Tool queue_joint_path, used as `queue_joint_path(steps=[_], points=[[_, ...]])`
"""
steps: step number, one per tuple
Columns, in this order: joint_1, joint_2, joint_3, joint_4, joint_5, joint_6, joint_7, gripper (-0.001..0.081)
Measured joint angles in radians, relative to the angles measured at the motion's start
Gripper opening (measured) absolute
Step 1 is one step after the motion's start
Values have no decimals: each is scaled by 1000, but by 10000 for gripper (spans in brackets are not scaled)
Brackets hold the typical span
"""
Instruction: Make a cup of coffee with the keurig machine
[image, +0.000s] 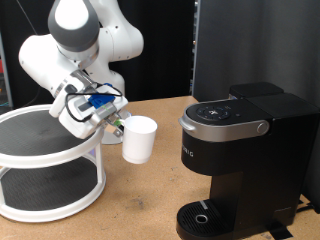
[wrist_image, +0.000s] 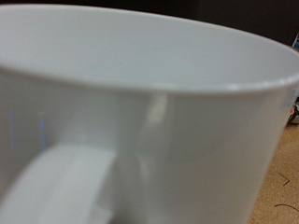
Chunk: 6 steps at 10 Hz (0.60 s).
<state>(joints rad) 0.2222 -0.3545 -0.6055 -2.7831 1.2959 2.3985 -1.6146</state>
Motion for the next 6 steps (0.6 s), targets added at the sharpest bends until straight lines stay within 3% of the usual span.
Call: queue_joint_path(steps=[6], points=[[42, 119, 19, 8, 162, 36, -137, 64]])
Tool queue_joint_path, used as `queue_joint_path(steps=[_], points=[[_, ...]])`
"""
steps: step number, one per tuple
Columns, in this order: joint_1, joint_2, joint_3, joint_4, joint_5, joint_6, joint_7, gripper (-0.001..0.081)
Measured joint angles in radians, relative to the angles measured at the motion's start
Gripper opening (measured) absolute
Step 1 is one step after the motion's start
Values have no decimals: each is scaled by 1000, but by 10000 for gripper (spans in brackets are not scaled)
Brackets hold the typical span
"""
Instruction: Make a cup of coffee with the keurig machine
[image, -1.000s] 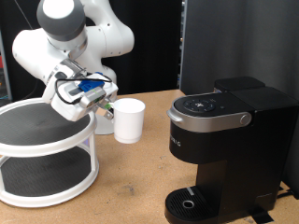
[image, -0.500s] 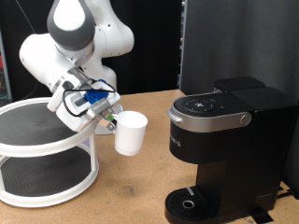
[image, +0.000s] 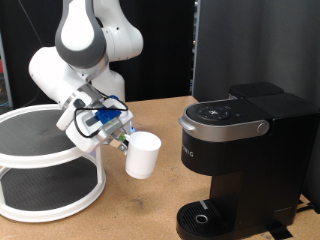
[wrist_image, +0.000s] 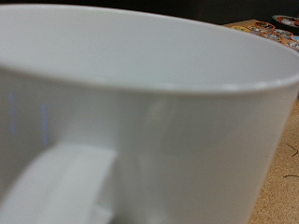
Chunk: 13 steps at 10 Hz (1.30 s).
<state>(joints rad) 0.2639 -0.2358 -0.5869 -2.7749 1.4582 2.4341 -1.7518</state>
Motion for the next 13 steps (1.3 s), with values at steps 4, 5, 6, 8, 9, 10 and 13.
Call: queue_joint_path(steps=[4, 5, 6, 8, 9, 10, 13], points=[[8, 71, 14, 15, 78, 1, -57, 64], [9, 89, 22, 22, 87, 1, -59, 64], [10, 106, 29, 29, 97, 5, -60, 64], [11, 136, 49, 46, 116, 20, -60, 64], [12, 150, 61, 55, 123, 22, -58, 64], [13, 166, 73, 66, 137, 25, -57, 64], [17, 209, 108, 100, 191, 26, -57, 64]])
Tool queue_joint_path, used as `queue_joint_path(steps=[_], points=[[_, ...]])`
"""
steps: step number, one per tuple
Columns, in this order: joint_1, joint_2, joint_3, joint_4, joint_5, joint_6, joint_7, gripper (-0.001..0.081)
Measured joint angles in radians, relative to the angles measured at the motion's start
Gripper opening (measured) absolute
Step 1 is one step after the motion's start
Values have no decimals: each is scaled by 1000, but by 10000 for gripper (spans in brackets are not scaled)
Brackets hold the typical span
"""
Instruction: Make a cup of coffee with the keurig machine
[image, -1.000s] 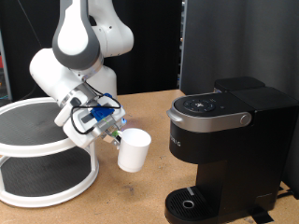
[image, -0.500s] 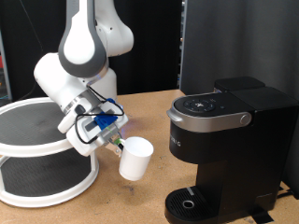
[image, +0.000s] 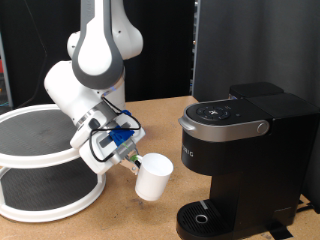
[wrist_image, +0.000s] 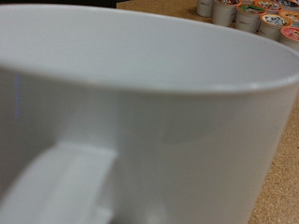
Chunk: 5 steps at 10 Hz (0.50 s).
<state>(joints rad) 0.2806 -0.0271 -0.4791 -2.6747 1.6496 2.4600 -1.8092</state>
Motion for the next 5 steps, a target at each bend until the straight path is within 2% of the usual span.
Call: queue_joint_path(steps=[5], points=[[4, 33, 44, 33, 56, 0, -5, 64]])
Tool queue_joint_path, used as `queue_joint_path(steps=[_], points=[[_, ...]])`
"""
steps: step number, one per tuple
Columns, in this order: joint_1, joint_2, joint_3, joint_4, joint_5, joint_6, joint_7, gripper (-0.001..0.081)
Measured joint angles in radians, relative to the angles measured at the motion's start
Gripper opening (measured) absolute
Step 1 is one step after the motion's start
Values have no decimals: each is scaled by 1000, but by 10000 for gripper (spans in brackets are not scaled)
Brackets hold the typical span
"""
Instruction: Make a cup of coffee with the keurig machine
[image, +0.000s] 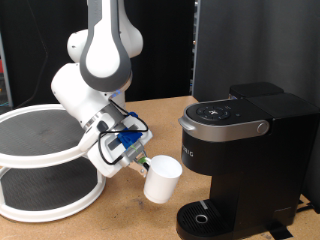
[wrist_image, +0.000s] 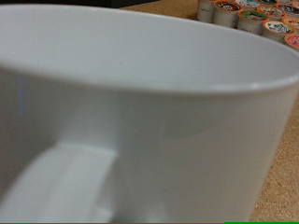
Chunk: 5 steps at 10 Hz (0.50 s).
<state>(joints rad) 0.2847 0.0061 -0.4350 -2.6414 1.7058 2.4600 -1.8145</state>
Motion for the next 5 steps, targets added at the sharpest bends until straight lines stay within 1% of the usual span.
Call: queue_joint_path(steps=[3, 5], points=[[3, 1, 31, 4, 53, 2, -28, 64], [5, 6, 53, 4, 86, 22, -51, 64]])
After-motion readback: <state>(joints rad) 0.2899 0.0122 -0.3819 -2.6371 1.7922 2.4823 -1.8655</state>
